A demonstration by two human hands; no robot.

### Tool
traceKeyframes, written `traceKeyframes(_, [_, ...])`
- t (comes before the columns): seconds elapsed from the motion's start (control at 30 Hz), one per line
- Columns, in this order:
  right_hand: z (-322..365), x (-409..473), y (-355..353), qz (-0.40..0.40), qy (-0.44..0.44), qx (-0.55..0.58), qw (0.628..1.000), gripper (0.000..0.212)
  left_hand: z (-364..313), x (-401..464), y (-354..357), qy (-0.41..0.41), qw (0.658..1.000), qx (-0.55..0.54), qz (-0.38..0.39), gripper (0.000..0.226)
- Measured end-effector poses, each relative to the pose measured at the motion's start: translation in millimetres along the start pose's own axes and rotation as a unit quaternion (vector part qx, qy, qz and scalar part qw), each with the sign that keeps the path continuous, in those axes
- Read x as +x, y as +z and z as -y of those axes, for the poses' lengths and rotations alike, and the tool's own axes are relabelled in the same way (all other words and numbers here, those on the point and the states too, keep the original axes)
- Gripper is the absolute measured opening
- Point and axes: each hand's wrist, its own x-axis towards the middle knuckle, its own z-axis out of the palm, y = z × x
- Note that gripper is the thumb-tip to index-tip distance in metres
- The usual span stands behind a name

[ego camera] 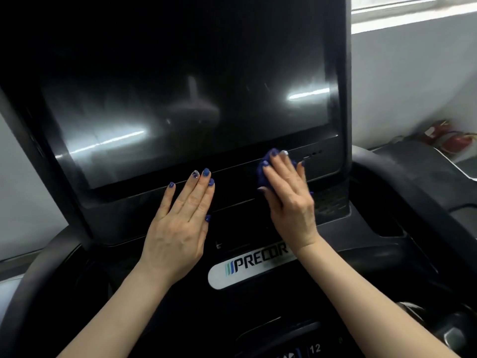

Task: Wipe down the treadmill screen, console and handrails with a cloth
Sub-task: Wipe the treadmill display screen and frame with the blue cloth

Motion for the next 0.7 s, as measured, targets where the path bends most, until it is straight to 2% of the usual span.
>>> traceKeyframes(0.13, [-22,4,-16,0.029,-0.053,-0.027,0.998,0.031,-16,20,5,0.022,1.000,-0.012,-0.009,0.056])
traceKeyframes(0.3, [-33,-1,-21,-0.031,0.035,-0.007,0.999,0.031,-19,26,11,0.014,1.000,0.002,-0.007,0.056])
traceKeyframes(0.47, [-40,4,-28,0.032,-0.050,-0.018,0.998,0.031,-21,27,14,0.013,1.000,0.006,-0.014,0.057])
traceKeyframes(0.63, [-61,3,-42,-0.028,0.048,-0.012,0.998,0.032,-21,27,13,0.010,1.000,0.011,-0.012,0.056])
traceKeyframes(0.7, [-55,1,-38,-0.012,0.032,-0.003,0.999,0.032,-22,27,14,0.010,1.000,0.012,-0.010,0.056])
